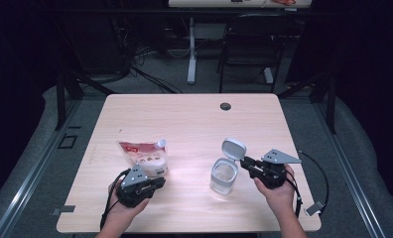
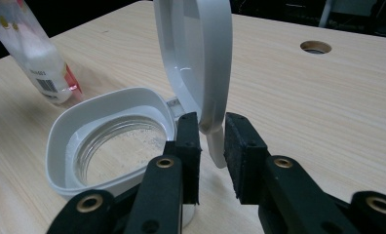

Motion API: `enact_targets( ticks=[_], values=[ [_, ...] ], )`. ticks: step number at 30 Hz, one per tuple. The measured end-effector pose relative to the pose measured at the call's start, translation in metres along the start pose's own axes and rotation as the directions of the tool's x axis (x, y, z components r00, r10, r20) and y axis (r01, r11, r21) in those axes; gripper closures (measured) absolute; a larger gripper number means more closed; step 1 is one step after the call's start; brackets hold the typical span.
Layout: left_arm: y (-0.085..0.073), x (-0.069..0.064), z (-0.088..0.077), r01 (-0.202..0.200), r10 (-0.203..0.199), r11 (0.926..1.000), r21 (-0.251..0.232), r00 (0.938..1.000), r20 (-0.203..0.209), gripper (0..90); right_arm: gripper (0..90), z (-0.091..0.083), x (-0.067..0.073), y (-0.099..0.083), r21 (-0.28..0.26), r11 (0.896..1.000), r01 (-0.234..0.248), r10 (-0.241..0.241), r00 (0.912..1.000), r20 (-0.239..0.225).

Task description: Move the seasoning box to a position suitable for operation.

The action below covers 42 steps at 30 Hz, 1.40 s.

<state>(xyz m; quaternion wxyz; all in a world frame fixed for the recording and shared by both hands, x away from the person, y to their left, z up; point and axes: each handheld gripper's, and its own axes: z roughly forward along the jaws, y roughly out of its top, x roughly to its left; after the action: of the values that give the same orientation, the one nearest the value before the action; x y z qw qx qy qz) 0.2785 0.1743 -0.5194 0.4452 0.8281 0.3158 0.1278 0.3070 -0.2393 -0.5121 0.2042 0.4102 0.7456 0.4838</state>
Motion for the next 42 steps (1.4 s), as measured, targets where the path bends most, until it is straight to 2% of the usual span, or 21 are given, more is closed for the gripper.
enact_targets(
  ticks=[7, 10, 15, 17, 20, 27, 29, 32, 42],
  values=[
    [0.0, 0.001, -0.003, -0.008, 0.008, 1.0, -0.004, 1.0, -0.004, 80.1, 68.3, -0.009, -0.002, -0.005, 0.015, 1.0, 0.004, -0.004, 0.9999, 0.016],
    [-0.001, 0.002, -0.005, -0.015, 0.015, 0.9999, -0.006, 0.9996, -0.022, 78.9, 64.6, -0.011, -0.002, -0.007, 0.027, 0.999, 0.035, -0.035, 0.9992, 0.02],
    [-0.006, 0.01, -0.015, 0.009, -0.01, 0.9995, -0.029, 0.9988, -0.047, 76.1, 65.1, -0.013, -0.001, -0.008, 0.022, 0.999, 0.048, -0.048, 0.9985, 0.026],
    [-0.008, 0.014, -0.02, 0.024, -0.026, 0.999, -0.038, 0.9979, -0.059, 74.4, 65.8, -0.014, -0.001, -0.01, 0.022, 0.999, 0.033, -0.033, 0.9994, 0.004],
    [-0.011, 0.021, -0.026, 0.034, -0.036, 0.9987, -0.038, 0.9963, -0.078, 73.4, 65.1, -0.015, 0.0, -0.011, 0.014, 1.0, 0.027, -0.027, 0.9996, 0.011],
    [-0.017, 0.037, -0.042, 0.08, -0.088, 0.9947, -0.065, 0.9889, -0.12, 72.2, 65.1, -0.018, -0.002, -0.013, -0.012, 1.0, 0.019, -0.019, 0.9998, 0.007],
    [-0.017, 0.041, -0.046, 0.087, -0.095, 0.9938, -0.069, 0.9875, -0.126, 72.2, 65.1, -0.019, -0.004, -0.014, 0.001, 1.0, 0.019, -0.019, 0.9998, 0.003],
    [-0.018, 0.046, -0.051, 0.101, -0.111, 0.9916, -0.081, 0.9842, -0.138, 72.3, 65.1, -0.018, -0.006, -0.016, -0.008, 1.0, 0.003, -0.003, 1.0, -0.001],
    [-0.022, 0.06, -0.062, 0.143, -0.159, 0.9844, -0.102, 0.9739, -0.162, 70.1, 65.1, -0.017, -0.007, -0.017, 0.0, 1.0, 0.005, -0.005, 1.0, -0.004]
  ],
)
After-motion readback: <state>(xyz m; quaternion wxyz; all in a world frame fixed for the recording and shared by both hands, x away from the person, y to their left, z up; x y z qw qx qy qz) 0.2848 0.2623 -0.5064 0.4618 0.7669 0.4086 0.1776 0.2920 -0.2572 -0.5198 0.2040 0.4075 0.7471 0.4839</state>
